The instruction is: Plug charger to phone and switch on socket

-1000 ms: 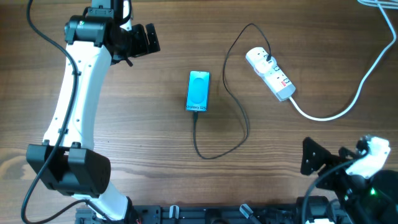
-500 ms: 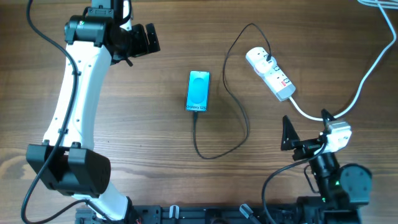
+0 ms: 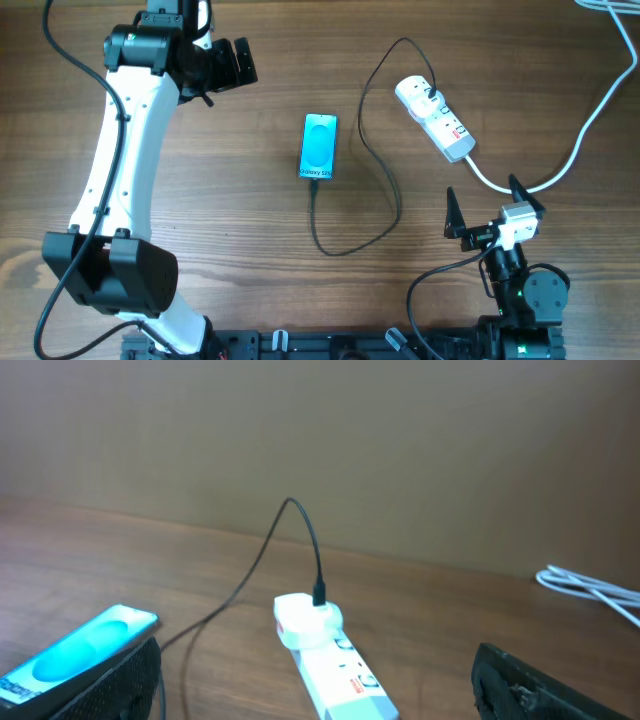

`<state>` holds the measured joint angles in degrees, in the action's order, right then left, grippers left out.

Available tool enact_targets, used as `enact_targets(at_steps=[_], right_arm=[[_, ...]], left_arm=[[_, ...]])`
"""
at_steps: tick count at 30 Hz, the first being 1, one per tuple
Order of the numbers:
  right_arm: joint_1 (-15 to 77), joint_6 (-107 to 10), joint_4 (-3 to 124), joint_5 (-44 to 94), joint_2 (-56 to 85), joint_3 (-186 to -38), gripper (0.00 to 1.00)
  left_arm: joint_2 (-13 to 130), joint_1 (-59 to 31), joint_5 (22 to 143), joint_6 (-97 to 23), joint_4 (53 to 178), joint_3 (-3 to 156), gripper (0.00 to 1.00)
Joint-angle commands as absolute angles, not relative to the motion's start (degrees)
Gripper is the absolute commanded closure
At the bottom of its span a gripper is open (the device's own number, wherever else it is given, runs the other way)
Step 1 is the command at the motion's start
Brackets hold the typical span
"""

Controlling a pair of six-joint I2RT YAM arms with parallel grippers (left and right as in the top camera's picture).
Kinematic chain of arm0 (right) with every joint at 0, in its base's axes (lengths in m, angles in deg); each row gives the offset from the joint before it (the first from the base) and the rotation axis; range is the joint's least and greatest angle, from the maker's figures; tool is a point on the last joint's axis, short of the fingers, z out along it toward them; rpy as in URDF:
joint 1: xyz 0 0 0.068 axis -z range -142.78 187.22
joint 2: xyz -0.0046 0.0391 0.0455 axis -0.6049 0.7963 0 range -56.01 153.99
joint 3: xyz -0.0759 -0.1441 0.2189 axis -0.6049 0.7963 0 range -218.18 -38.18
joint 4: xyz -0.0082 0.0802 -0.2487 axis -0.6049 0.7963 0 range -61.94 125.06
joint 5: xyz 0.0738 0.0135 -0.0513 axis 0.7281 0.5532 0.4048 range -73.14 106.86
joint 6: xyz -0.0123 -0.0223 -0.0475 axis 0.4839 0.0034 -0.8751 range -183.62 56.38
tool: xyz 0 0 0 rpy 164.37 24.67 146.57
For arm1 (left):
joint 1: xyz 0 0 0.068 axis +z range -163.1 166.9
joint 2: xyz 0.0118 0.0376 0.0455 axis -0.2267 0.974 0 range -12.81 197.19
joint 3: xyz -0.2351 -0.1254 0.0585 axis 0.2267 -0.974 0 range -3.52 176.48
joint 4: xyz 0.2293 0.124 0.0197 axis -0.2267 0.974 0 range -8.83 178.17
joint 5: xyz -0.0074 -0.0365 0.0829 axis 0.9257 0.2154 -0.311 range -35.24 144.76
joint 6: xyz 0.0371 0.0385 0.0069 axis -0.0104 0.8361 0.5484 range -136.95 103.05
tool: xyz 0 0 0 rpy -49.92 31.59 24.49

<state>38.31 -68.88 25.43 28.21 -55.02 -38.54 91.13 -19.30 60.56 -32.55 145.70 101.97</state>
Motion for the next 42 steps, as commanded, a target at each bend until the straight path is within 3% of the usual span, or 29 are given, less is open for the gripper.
enact_targets(at_steps=[1, 8, 42], right_arm=[[38.76, -68.66, 26.90, 23.62, -55.83, -38.45, 0.00], [38.83, -63.46, 28.14, 19.62, -55.81, -38.47, 0.00], [39.81, -63.59, 28.03, 19.69, -55.81, -38.47, 0.00]], left_arm=[[91.44, -19.15, 60.01, -32.83, 145.73, 101.75, 0.00], [91.44, -19.15, 60.01, -32.83, 145.73, 101.75, 0.00], [91.44, -19.15, 60.01, -32.81, 145.73, 101.75, 0.00]])
